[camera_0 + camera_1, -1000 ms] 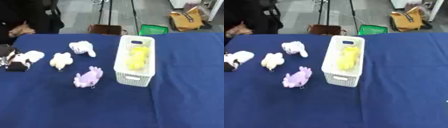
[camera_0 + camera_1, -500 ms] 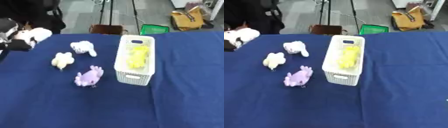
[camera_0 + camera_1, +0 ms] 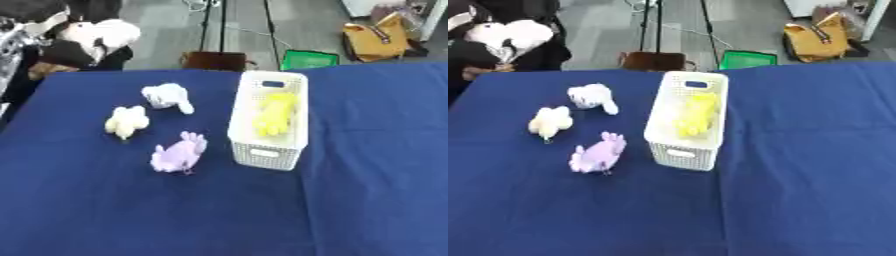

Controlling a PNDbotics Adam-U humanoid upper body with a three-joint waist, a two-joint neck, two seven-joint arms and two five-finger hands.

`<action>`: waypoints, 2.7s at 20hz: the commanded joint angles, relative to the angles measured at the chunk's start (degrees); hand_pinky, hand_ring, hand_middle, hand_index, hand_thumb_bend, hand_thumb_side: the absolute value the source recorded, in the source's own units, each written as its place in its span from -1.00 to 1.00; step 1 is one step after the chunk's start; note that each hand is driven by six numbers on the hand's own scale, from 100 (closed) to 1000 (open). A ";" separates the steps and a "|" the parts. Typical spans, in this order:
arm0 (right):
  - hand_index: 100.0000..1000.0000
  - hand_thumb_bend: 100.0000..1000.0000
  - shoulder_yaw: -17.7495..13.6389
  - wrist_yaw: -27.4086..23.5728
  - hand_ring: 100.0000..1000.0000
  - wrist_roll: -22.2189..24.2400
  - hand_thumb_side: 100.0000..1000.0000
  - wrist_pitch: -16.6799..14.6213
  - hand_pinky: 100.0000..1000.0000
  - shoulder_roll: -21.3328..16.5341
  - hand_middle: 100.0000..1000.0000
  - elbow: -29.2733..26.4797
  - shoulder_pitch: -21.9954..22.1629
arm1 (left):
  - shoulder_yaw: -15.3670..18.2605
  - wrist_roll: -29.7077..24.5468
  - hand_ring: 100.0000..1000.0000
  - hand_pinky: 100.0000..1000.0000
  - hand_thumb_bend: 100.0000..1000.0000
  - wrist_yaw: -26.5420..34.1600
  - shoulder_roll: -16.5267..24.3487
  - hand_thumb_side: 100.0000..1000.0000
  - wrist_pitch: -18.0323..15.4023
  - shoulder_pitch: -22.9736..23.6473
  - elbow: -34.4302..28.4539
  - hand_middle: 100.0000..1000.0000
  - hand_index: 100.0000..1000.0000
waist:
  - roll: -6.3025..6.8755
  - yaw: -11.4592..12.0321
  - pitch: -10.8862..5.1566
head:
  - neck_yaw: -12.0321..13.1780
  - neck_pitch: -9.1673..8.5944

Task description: Pick up objects on the table and place them in the box.

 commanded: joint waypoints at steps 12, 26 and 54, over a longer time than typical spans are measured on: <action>0.44 -1.00 1.11 -1.49 0.71 1.36 0.85 -0.75 0.62 -0.19 0.31 -0.93 -0.73 | -4.65 2.30 -0.17 -0.35 -1.00 -1.12 -9.79 0.22 -3.07 -11.63 11.39 -0.13 0.03 | 0.86 -3.27 -2.40 | 2.58 0.47; 0.43 -1.00 1.96 -2.40 0.70 2.13 0.84 -1.45 0.63 0.60 0.31 -0.93 -2.16 | -6.66 11.86 -0.19 -0.38 -1.00 -4.46 -19.54 0.23 -4.63 -16.12 23.83 -0.15 0.00 | 1.75 -6.41 -1.94 | 4.53 0.13; 0.43 -1.00 2.24 -3.12 0.70 2.18 0.82 -2.23 0.62 1.48 0.31 -0.93 -4.48 | -2.03 17.55 0.23 0.06 -0.63 -3.63 -25.63 0.41 -5.26 -16.73 42.39 0.35 0.58 | 2.68 -9.65 0.22 | 5.29 -0.53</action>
